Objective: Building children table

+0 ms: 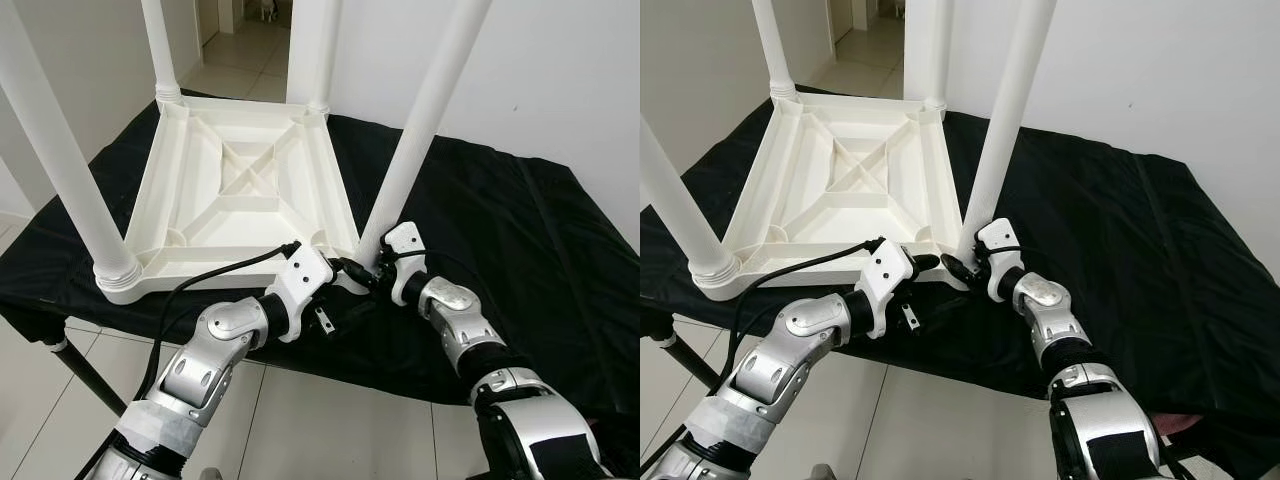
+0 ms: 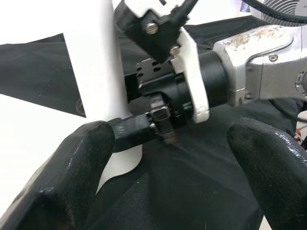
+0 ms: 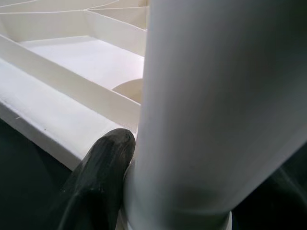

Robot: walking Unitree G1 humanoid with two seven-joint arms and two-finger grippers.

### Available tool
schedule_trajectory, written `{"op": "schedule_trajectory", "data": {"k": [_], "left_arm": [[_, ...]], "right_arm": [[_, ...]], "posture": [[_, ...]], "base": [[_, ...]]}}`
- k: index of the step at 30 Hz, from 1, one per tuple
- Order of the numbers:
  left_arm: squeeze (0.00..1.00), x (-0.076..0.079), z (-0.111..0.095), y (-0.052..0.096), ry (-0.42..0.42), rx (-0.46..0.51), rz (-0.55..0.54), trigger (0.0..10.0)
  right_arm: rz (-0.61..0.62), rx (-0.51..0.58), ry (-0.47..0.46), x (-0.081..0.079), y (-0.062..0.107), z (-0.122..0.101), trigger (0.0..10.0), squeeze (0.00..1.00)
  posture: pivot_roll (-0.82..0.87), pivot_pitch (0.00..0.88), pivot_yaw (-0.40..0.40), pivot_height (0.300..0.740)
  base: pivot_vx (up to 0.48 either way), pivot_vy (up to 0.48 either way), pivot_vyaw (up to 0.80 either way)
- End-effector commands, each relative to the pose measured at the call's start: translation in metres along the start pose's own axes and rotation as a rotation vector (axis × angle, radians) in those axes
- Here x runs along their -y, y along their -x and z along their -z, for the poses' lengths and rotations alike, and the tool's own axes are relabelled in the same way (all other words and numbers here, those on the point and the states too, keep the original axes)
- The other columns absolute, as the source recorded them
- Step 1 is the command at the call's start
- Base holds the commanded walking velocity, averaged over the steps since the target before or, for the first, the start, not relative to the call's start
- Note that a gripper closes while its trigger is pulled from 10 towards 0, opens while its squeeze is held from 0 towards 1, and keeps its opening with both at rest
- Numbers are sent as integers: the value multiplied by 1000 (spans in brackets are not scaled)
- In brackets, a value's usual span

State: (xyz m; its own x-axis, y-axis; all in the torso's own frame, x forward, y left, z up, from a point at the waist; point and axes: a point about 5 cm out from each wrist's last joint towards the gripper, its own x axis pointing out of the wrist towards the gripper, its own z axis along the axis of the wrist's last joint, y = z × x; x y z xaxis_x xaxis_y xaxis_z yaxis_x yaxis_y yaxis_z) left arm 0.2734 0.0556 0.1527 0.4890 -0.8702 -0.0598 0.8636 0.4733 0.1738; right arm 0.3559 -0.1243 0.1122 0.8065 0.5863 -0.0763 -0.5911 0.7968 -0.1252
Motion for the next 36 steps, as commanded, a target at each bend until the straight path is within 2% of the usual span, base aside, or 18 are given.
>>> {"op": "schedule_trajectory", "data": {"k": [1,2,3,5,7,8,14,15,23,24,25,26,30,34,35,36], "left_arm": [[0,3,2,0,3,-9,14,10000],[0,3,2,0,3,-10,15,10000],[0,3,2,0,3,-10,15,10000],[0,3,3,0,2,-11,18,10000],[0,3,3,0,3,-11,20,10000],[0,4,3,-1,2,-10,25,10000],[0,5,3,-2,0,-9,32,10000],[0,4,2,-2,-1,-8,30,10000],[0,6,3,-3,1,-7,32,10000],[0,7,3,-3,1,-7,32,10000],[0,7,3,-3,1,-7,32,10000],[0,6,3,-3,1,-7,30,10000],[0,7,3,-3,3,-5,29,10000],[0,7,3,-3,4,-6,29,10000],[0,8,3,-3,5,-6,28,10000],[0,8,3,-3,5,-6,28,10000]], "right_arm": [[98,-42,-77,-1,3,12,10000,0],[163,-41,-109,-4,2,14,10000,0],[163,-41,-109,-4,2,14,10000,0],[278,-40,-159,-10,1,16,10000,0],[327,-38,-167,-13,0,16,10000,0],[443,-33,-173,-16,0,15,10000,0],[602,-54,-158,-21,2,15,10000,0],[674,-46,-157,-21,5,15,10000,0],[667,-15,-204,-23,6,9,10000,0],[657,-1,-212,-23,6,7,10000,259],[657,-1,-212,-23,6,7,10000,259],[661,25,-219,-24,7,3,10000,1000],[658,49,-225,-25,8,0,10000,1000],[582,79,-239,-25,16,2,10000,1000],[558,74,-223,-25,19,5,10000,576],[558,74,-223,-25,19,5,10000,576]], "posture": [[5,0,-89,740],[5,0,-89,740],[5,0,-89,740],[4,0,-90,740],[3,0,-90,740],[-2,0,-88,740],[-1,0,-91,740],[-1,0,-91,740],[7,0,-102,740],[7,0,-102,740],[7,0,-102,740],[7,0,-102,740],[8,0,-106,740],[7,0,-107,740],[7,0,-108,740],[7,0,-108,740]], "base": [[0,0,0],[0,0,0],[0,0,0],[0,0,0],[0,0,0],[0,0,0],[0,0,0],[0,0,0],[0,0,0],[0,0,0],[0,0,0],[0,0,0],[0,0,0],[0,0,0],[0,0,0],[0,0,0]]}}
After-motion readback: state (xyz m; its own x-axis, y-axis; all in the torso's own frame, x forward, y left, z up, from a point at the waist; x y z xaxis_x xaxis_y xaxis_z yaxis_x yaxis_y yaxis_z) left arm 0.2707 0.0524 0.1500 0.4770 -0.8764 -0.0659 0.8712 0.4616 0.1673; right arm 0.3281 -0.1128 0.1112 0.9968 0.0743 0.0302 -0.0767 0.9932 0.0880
